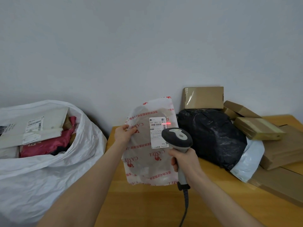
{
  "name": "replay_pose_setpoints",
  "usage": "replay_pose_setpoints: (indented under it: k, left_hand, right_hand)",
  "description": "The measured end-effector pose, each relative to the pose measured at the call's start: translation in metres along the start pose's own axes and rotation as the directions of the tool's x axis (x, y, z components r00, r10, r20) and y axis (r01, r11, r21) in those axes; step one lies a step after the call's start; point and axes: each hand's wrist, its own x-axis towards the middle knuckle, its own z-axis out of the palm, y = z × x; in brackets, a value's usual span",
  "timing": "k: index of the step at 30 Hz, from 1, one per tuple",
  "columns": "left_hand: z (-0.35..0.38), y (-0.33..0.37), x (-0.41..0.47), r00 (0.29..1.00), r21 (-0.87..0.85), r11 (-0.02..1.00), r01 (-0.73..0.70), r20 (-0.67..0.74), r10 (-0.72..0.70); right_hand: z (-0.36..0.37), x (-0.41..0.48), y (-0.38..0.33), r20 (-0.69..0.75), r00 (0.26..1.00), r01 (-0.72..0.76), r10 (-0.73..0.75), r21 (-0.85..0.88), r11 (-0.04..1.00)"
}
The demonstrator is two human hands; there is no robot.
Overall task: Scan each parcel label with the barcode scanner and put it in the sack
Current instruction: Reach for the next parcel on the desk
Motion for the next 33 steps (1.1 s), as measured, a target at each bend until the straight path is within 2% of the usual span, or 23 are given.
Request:
replay_pose_setpoints:
  k: [9,16,21,26,33]
  left_hand:
    - [0.002,0.001,0.000,1.000,-0.028,1.000,0.010,-0.019,-0.011]
    - [-0.025,0.005,-0.004,0.994,-0.086,0.996,0.017,-0.102,-0.025]
    - [-0.094,0.006,-0.015,0.965,-0.193,0.981,0.014,-0.255,-0.063]
    - [-0.194,0.002,-0.025,0.887,-0.329,0.944,-0.014,-0.440,-0.141]
    - [-0.350,0.001,0.008,0.807,-0.519,0.833,-0.192,-0.567,-0.167]
  right_hand:
    - [0.000,0.004,-0.001,0.014,1.000,-0.018,0.018,0.015,1.000]
    - [0.017,0.027,-0.011,0.061,0.996,0.061,-0.063,0.030,0.998]
    - [0.080,0.038,-0.031,0.234,0.966,0.118,-0.110,-0.022,0.993]
    - [0.166,0.024,-0.053,0.416,0.898,0.167,-0.141,-0.026,0.986]
    - [0.318,0.017,-0.091,0.457,0.839,0.342,-0.294,-0.024,0.939]
